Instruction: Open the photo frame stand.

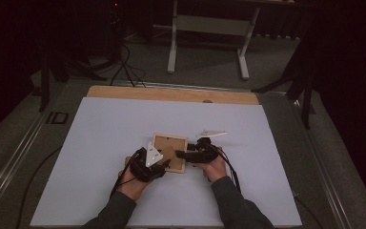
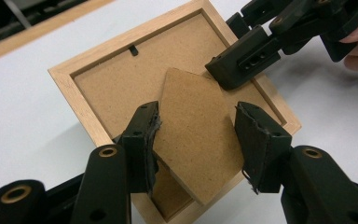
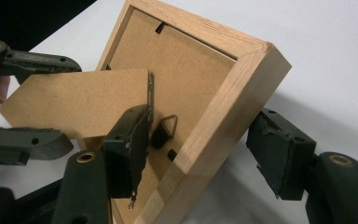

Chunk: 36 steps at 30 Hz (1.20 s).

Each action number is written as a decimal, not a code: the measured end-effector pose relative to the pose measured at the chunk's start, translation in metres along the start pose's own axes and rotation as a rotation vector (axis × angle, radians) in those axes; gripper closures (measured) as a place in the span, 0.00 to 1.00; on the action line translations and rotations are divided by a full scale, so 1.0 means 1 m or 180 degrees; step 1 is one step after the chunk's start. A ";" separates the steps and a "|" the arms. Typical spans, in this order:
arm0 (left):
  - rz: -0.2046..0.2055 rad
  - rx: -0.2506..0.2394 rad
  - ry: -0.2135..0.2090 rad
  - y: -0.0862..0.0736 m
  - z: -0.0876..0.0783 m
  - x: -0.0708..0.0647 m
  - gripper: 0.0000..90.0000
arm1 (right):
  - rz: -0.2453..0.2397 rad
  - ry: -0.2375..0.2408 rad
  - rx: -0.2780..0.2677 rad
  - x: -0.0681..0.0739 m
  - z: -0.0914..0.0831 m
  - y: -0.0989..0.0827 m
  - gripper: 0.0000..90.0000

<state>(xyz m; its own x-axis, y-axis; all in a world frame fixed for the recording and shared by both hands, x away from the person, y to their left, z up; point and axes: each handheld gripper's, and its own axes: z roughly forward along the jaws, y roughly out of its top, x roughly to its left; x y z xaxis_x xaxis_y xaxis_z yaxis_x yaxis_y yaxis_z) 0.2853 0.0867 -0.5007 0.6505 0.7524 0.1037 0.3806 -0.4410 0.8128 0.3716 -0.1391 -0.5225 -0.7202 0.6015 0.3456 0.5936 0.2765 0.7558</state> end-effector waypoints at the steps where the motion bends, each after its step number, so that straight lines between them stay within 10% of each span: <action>1: -0.0023 0.0021 -0.0025 0.000 -0.001 0.001 0.57 | -0.0016 0.0010 0.0009 0.000 0.000 0.000 0.42; 17: -0.0779 0.0213 -0.0645 0.000 0.000 0.027 0.58 | -0.0137 -0.0011 -0.0025 0.005 -0.001 -0.001 0.43; 36: -0.0530 0.0393 -0.0592 0.002 0.002 0.023 0.66 | -0.0270 -0.0048 -0.0083 0.011 -0.005 0.001 0.47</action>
<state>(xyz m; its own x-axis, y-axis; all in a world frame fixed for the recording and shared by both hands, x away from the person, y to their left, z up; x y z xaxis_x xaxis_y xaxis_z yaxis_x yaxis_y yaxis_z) 0.3019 0.1023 -0.4981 0.6773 0.7219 -0.1418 0.5623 -0.3836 0.7326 0.3627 -0.1356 -0.5149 -0.7620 0.5880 0.2714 0.5209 0.3074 0.7963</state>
